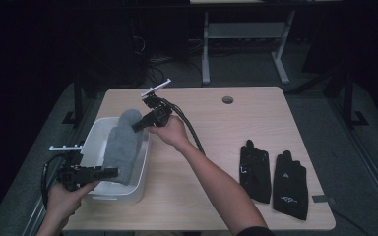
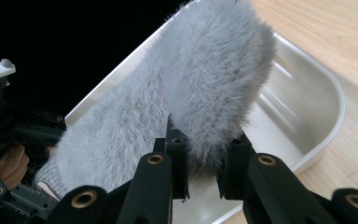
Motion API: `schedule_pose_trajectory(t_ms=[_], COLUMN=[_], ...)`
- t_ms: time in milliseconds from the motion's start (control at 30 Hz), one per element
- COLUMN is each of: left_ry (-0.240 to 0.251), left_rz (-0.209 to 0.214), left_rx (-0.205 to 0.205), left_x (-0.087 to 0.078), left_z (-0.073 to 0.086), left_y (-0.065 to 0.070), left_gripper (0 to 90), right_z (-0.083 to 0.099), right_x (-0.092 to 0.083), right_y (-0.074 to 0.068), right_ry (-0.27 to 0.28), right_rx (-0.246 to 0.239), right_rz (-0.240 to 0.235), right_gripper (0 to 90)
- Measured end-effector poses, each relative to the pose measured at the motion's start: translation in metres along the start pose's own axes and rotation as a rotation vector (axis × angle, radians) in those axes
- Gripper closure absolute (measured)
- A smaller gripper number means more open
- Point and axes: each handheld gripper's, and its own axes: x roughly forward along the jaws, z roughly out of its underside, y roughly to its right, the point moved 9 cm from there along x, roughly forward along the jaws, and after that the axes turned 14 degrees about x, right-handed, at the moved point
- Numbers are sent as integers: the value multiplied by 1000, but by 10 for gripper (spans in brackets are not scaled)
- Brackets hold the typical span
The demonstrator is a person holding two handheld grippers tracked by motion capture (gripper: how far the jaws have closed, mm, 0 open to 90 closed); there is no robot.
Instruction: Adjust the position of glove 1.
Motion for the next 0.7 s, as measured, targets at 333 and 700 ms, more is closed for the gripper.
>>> schedule_pose_trajectory(t_ms=[333,700], left_ry=[-31,-63], left_rz=[-2,-15], left_rx=[-22,-39], left_x=[8,10], left_z=[9,17], left_y=[-3,-12], left_gripper=[420,409], right_z=[6,9], right_x=[11,23], right_y=[8,9], right_ry=[-21,-39], right_rx=[10,5], right_rz=[17,31], right_gripper=[769,769])
